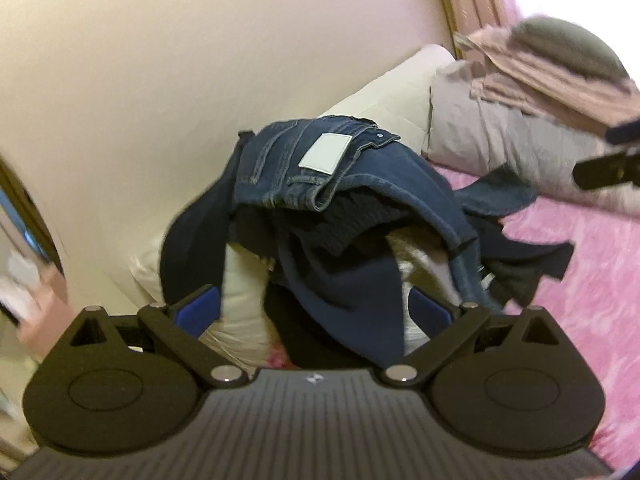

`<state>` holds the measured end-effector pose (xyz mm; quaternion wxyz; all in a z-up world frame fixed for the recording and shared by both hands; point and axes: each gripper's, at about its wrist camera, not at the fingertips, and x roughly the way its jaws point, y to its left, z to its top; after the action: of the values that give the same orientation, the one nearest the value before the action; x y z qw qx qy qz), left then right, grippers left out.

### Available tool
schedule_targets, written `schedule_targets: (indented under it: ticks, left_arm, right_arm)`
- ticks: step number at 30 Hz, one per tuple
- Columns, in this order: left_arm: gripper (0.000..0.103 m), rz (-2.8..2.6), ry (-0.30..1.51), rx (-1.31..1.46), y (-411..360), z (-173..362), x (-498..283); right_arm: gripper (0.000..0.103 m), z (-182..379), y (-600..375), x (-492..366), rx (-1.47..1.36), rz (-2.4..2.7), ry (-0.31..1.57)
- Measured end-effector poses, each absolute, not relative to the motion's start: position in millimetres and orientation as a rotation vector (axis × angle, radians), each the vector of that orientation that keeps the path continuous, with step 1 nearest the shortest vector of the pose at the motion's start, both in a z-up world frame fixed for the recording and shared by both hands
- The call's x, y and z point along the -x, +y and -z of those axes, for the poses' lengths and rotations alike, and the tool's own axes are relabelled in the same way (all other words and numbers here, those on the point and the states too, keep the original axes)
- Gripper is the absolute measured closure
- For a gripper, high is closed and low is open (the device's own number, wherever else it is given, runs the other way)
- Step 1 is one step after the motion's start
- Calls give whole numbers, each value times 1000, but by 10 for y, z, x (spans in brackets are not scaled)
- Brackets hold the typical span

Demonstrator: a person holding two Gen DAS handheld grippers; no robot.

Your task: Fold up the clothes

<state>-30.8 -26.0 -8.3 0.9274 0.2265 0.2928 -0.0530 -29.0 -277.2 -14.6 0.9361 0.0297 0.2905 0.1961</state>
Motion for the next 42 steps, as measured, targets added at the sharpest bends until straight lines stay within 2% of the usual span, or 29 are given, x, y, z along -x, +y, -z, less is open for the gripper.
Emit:
schedule_targets:
  ticks: [5,8,16,17,18,19,20,21,24,25,26,27,32,36,42]
  left_arm:
    - [4,189,522,-660,-237,178,-4]
    - [8,259,476,-766,-172,292,-367]
    - [11,425,384,-1071,12,855,-1411]
    - [13,454,381,-1106,18,918,-1498]
    - [24,481,379,-1136,25,975,-1585]
    - [43,503,384,-1149,34,1009,-1670]
    - [52,524,389,-1157,45,1036,-1753]
    - [63,535,396,-1146,64,1027,-1824]
    - [60,578,407,-1076,147,900,-1963]
    - [61,590,408,-1030,193,824,-1986]
    - [64,602,408,-985,238,747,-2008]
    - [78,612,409,-936,286,666,-2033]
    - [83,639,383,-631,553,120,-2235]
    - [86,623,330,-505,613,-237,-2400]
    - [87,658,242,-536,493,-480,-2402]
  right_arm:
    - [0,185,-2737,89,-74,-397,612]
    - [1,223,-2653,-148,-65,-376,633]
    - [1,388,-2147,-942,20,-320,651]
    - [1,408,-2081,-1040,28,-318,649]
    - [2,429,-2018,-1140,35,-316,650]
    - [20,450,-1952,-1245,41,-319,653]
    - [28,472,-1891,-1350,45,-324,661]
    - [28,493,-1847,-1442,48,-321,670]
    - [28,535,-1742,-1676,55,-318,668]
    - [19,553,-1726,-1730,52,-324,663]
    - [2,572,-1712,-1775,48,-332,659]
    - [0,596,-1702,-1806,40,-344,653]
    - [0,698,-1575,-1977,36,-403,652]
    - [0,738,-1411,-2059,82,-434,623]
    - [0,679,-1092,-2259,359,-387,422]
